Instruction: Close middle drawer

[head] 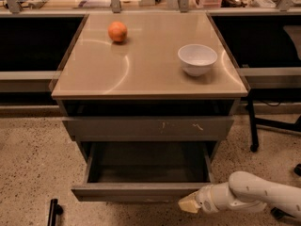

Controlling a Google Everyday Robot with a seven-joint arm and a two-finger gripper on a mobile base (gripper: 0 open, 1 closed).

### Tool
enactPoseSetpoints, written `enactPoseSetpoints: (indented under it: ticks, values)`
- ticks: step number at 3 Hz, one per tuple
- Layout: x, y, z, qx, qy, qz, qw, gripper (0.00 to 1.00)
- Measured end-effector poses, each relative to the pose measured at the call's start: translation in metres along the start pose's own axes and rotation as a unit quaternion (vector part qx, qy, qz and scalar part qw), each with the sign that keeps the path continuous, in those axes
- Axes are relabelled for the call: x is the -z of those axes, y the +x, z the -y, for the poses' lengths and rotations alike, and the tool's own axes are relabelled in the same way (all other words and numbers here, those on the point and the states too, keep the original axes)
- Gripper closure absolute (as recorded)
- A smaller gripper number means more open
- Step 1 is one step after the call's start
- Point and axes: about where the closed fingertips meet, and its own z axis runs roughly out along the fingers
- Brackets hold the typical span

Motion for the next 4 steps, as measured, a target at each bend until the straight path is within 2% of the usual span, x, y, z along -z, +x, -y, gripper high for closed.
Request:
enactPoseSetpoints:
  ticks: [1,2,3,4]
  values:
    - [-0.012,0.000,0.012,-0.003,0.007,-0.001,1.0000,1.00]
    - [-0.015,-0.015,0.051,-0.002,0.058,0.003,0.9983,1.00]
    - [-0.012,-0.024,0.070,-0.001,0.093,0.007,0.9956,1.00]
    - [-0.005,-0.039,0.092,0.007,0.142,0.009,0.9898,1.00]
